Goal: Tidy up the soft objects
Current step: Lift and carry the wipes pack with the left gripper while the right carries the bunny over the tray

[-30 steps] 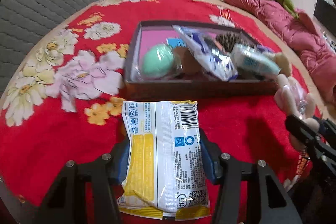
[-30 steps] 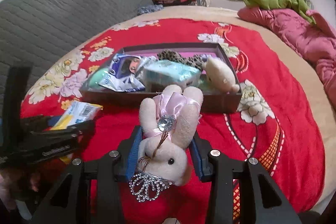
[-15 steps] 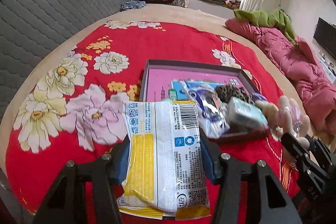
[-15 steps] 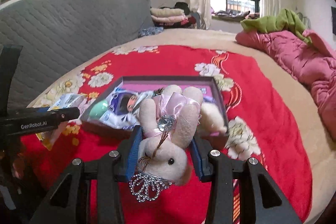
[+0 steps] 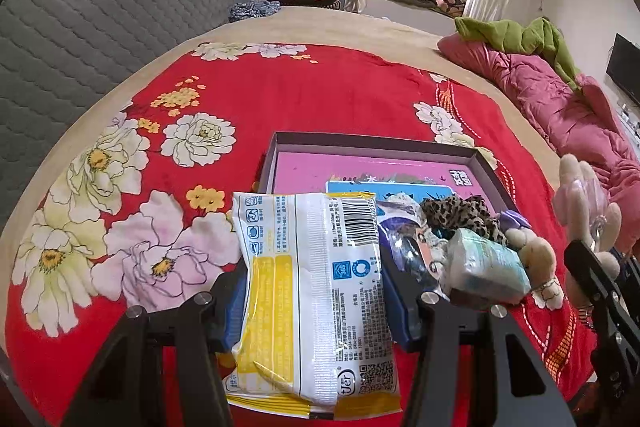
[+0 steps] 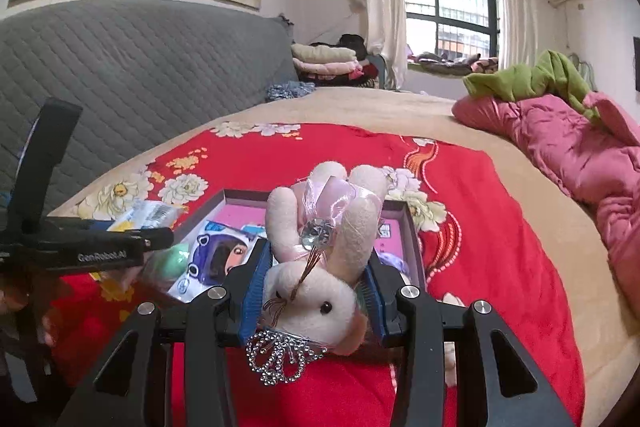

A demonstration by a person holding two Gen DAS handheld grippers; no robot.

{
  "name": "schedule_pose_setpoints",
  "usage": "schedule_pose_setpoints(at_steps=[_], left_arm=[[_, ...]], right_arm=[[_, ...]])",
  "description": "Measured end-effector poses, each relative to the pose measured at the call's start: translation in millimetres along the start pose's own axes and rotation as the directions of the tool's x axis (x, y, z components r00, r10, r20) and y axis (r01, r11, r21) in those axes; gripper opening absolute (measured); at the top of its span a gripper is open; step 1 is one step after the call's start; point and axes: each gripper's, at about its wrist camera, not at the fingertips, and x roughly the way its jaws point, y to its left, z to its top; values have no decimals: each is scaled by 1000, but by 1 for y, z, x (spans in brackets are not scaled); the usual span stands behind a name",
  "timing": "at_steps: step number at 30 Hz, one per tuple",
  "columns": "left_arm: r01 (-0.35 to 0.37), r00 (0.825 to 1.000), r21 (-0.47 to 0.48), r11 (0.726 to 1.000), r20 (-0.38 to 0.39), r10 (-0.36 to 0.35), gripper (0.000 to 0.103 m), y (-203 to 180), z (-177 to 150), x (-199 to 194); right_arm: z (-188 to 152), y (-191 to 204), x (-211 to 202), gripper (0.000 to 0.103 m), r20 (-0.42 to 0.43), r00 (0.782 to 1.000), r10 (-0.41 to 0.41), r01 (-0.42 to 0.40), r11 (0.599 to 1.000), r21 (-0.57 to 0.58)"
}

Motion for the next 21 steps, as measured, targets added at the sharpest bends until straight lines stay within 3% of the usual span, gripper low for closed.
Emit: schedule_pose_setpoints(at_steps=[21], left_arm=[[-7,999,33,999,-42,9,56,-21,3,41]], right_arm=[[4,-14,41,45,-26,1000,5,-5,1000,-11]])
